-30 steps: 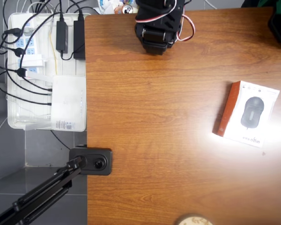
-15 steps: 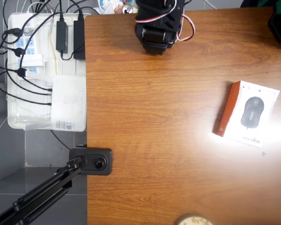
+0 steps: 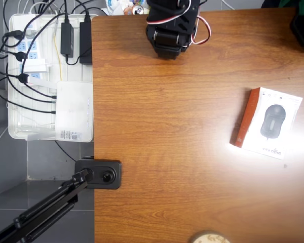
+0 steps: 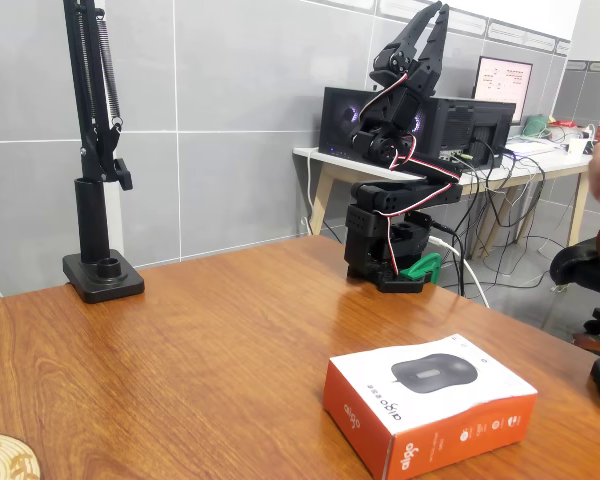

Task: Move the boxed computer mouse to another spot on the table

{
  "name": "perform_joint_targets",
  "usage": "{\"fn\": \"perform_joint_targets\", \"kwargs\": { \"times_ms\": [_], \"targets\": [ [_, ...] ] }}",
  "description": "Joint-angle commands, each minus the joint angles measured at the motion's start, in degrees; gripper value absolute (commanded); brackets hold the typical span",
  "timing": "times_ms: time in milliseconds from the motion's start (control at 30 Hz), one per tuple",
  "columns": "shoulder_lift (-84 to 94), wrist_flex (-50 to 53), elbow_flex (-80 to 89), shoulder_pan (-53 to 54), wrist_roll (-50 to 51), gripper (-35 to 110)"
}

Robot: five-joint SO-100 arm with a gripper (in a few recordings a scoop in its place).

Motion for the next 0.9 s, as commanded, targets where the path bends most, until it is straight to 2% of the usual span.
{"fn": "perform_joint_targets", "kwargs": {
  "times_ms": [0,767,867],
  "targets": [
    [-0.6,-0.3,-0.2,-0.3,0.4,0],
    [-0.6,-0.3,-0.2,-0.3,0.4,0],
    [-0.6,-0.2,-0.2,-0.4,-6.5,8]
  ]
}}
